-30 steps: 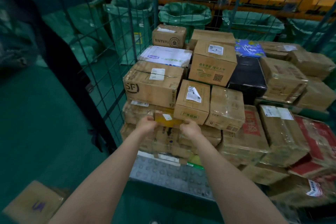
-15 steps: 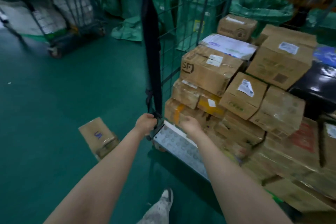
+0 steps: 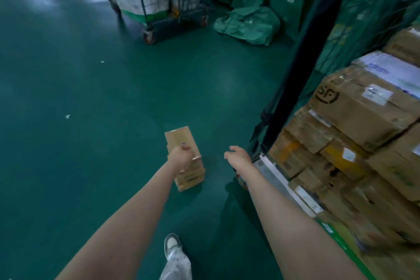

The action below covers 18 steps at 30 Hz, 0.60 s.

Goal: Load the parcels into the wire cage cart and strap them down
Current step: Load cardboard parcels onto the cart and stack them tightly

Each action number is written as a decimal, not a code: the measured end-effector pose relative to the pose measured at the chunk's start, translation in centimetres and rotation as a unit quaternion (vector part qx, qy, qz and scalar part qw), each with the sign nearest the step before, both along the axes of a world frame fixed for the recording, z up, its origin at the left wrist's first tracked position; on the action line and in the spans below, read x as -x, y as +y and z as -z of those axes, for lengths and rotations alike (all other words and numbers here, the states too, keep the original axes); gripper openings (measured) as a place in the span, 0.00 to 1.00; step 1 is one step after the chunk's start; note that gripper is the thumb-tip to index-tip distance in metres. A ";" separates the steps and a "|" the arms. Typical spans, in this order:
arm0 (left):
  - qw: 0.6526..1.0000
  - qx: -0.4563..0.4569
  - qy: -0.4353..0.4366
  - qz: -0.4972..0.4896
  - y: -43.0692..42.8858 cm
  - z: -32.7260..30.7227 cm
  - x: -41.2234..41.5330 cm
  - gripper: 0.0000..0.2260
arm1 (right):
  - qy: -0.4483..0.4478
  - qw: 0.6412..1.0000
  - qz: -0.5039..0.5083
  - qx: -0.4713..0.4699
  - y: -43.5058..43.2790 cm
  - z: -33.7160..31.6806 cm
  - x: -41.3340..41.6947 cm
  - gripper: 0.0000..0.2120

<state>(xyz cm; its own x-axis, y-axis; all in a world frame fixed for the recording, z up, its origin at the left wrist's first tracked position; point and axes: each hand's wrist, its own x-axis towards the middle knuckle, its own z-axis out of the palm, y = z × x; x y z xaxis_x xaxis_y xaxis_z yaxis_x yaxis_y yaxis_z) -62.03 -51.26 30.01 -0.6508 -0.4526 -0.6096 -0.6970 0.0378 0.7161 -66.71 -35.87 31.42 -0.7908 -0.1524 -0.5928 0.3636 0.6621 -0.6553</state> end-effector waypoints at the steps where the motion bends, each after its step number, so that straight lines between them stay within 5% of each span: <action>1: 1.000 0.013 -0.010 0.008 -1.6 0.2 0.4 0.15 | -0.005 1.000 -0.007 0.000 -1.7 0.6 0.8 0.25; 18: 0.991 0.033 -0.128 0.032 -15.8 12.0 8.4 0.18 | -0.112 0.994 0.009 0.000 -15.4 13.9 9.8 0.19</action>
